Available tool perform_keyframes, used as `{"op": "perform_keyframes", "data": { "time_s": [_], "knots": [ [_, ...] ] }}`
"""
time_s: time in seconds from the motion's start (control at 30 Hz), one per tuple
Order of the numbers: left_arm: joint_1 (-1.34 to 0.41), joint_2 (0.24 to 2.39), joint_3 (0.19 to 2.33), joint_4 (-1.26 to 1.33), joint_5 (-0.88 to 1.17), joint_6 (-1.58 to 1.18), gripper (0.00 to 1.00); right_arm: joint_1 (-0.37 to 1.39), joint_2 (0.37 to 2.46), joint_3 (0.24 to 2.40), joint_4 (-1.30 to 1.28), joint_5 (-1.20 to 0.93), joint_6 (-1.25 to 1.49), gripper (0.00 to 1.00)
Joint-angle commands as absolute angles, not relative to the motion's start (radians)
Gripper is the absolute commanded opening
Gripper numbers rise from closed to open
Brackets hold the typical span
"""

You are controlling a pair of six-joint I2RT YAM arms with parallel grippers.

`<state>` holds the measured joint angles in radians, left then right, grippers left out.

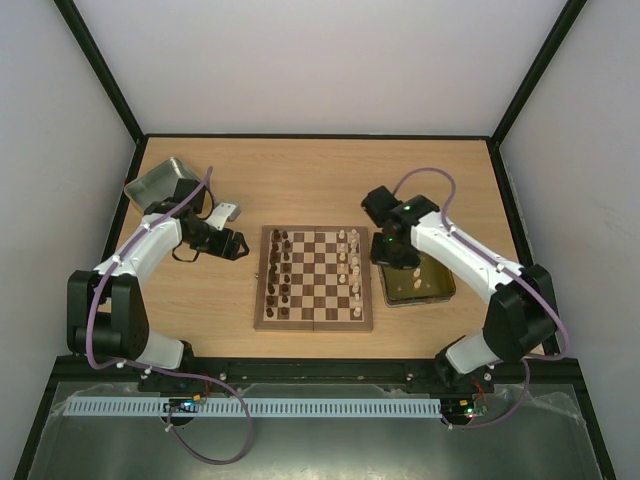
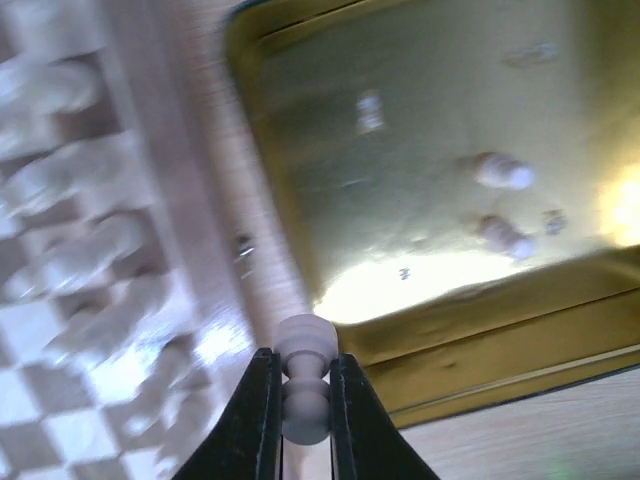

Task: Set up the chess pieces on the board
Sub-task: Pick up the chess piece from the storage box, then place the chess piece on the chessboard.

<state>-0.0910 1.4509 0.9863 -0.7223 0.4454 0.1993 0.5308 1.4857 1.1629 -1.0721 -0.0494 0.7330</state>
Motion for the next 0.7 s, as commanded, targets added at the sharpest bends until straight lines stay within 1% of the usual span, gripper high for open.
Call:
{"op": "perform_keyframes", "data": {
  "time_s": [0.0, 0.13, 0.3, 0.67],
  "knots": [
    [-0.094, 1.460, 0.973, -0.721, 0.459, 0.212, 0.77, 0.677, 1.490, 1.239, -1.143, -0.079, 0.835, 0.03],
    [-0.094, 1.460, 0.974, -0.722, 0.458, 0.211, 0.77, 0.795, 1.543, 1.289, -1.112, -0.089, 0.902, 0.03],
    [-0.094, 1.459, 0.975, -0.721, 0.455, 0.210, 0.77, 0.902, 1.633, 1.349, -1.086, -0.097, 0.925, 0.03],
    [-0.094, 1.462, 0.974, -0.721, 0.458, 0.212, 0.77, 0.919, 1.703, 1.249, -0.969, -0.120, 0.930, 0.04]
  ]
}}
